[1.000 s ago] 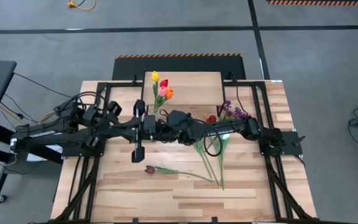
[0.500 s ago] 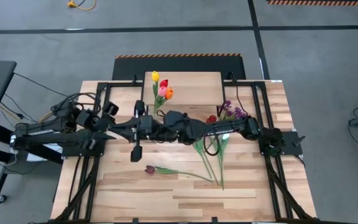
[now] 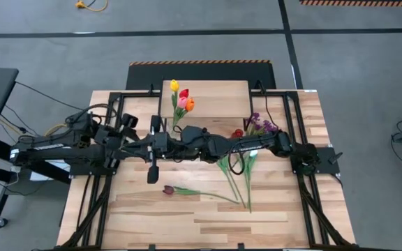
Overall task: Pick and place flowers into a vace then onto a shelf
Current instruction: Put the left black flower into the transparent vase
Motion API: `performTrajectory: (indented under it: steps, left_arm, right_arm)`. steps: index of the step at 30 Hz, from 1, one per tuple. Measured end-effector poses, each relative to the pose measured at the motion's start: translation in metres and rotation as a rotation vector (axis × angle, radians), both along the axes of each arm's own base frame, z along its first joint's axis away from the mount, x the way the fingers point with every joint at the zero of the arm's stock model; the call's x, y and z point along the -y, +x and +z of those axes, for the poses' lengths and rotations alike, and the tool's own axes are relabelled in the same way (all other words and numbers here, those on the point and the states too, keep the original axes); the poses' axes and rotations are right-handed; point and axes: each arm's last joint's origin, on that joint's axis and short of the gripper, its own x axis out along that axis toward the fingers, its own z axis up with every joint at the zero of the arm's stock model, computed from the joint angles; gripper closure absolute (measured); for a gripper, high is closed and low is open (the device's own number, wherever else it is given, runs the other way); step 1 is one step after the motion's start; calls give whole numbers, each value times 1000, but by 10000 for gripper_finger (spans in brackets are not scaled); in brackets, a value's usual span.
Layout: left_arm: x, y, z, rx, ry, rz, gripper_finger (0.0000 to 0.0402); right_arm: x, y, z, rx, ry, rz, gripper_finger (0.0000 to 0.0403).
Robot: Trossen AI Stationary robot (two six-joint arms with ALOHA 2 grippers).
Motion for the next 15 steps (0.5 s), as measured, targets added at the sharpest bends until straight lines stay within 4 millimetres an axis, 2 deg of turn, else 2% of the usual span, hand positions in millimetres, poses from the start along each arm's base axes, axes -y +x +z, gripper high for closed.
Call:
performTrajectory:
  steps: [8,15]
  left_arm:
    - [1,-2,4,44,17,-25,218]
    - [-1,0,6,52,-25,25,218]
  right_arm:
    - [-3,0,-2,-19,-21,1,397]
    - [-4,0,-2,-19,-27,13,397]
